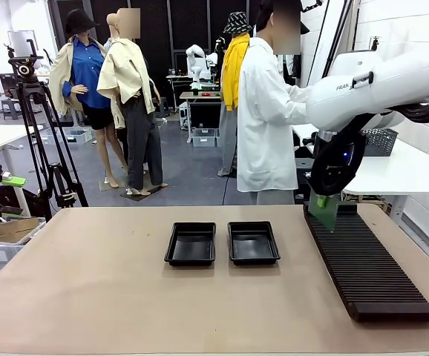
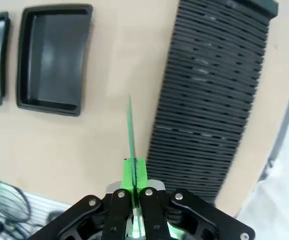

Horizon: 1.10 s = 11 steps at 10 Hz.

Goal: Inspect and transfer BCBs to ESD trays.
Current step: Pick up the Blank PCB from the PCB Rack and place it in the left ESD tray.

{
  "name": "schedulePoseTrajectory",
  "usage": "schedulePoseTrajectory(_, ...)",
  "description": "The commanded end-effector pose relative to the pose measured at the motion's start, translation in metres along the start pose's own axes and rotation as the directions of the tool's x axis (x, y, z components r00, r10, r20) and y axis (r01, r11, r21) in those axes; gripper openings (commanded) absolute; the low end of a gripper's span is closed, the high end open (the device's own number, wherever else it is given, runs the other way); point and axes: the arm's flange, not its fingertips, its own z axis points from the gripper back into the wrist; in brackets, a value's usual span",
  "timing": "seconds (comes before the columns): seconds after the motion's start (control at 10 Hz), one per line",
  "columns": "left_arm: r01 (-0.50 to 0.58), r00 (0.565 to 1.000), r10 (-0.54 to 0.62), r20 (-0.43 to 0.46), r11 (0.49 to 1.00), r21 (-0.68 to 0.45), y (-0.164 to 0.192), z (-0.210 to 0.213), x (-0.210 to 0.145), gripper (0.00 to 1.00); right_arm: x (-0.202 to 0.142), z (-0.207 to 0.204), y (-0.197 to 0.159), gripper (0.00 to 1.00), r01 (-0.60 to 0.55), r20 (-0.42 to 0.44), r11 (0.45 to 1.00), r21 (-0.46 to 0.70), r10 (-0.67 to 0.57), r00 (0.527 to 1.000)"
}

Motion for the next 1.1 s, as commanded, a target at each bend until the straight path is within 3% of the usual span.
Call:
schedulePoseTrajectory(0.0,-0.012,1.000,0.012,-0.001,1.000,0.002,-0.003,0.002,0.000,1.00,-0.020,-0.012,0.011,0.00,0.155,0.103,0.986,0.054,-0.160,0.982)
schedulePoseTrajectory(0.2,-0.012,1.000,0.012,-0.001,1.000,0.002,-0.003,0.002,0.000,1.00,-0.029,-0.015,0.024,0.00,0.273,0.122,0.953,0.134,-0.289,0.950)
schedulePoseTrajectory(0.6,-0.012,1.000,0.012,-0.001,1.000,0.002,-0.003,0.002,0.000,1.00,-0.036,-0.019,0.061,0.00,0.289,0.077,0.884,0.367,-0.338,0.938)
schedulePoseTrajectory(1.0,-0.012,1.000,0.012,-0.001,1.000,0.002,-0.003,0.002,0.000,1.00,-0.027,-0.038,0.096,0.00,0.294,0.038,0.805,0.515,-0.364,0.931)
